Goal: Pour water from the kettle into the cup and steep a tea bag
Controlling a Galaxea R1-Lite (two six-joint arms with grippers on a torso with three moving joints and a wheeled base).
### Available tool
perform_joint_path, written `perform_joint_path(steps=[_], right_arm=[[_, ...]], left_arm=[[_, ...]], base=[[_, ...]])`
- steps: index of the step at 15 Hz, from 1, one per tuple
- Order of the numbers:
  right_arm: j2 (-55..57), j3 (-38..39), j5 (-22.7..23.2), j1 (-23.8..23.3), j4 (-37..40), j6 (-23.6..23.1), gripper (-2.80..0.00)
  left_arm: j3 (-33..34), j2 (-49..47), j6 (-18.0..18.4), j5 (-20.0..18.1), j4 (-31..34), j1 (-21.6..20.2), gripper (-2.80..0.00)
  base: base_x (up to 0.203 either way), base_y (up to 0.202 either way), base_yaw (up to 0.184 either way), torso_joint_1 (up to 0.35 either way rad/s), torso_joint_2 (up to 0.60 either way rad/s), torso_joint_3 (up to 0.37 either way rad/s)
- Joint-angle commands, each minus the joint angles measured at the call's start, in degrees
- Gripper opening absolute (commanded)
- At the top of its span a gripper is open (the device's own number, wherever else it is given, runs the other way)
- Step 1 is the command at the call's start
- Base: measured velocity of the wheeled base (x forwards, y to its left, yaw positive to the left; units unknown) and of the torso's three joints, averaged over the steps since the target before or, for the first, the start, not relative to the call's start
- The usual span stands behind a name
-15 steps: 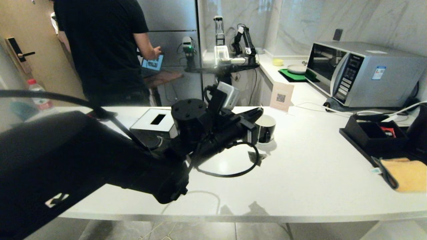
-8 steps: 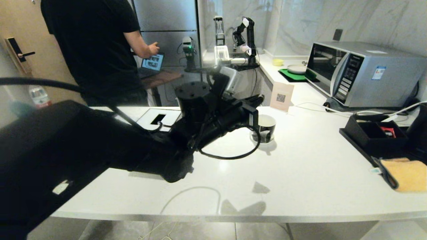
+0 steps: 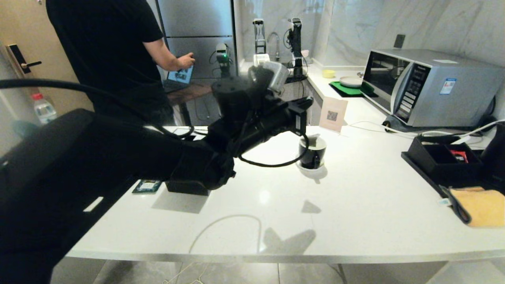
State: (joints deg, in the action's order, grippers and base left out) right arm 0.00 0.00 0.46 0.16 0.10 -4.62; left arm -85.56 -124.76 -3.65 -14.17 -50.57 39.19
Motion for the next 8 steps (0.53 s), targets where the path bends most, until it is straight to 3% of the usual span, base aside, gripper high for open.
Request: perform_joint_path(steps=[1, 8], right_arm=[[0.09, 0.0, -0.02, 0.02, -0.01, -0.04, -2.8], [0.0, 0.0, -0.02, 0.02, -0.01, -0.04, -2.8]], left_arm=[[-4.49, -1.79, -0.04, -0.7, 1.95, -0.08, -2.8], [-17.9, -6.73, 0.73, -2.96, 10.39, -0.86, -2.8]], base=[[0.0, 0.0, 0.0, 0.0, 0.0, 0.0], [0.0, 0.0, 0.0, 0.0, 0.0, 0.0]])
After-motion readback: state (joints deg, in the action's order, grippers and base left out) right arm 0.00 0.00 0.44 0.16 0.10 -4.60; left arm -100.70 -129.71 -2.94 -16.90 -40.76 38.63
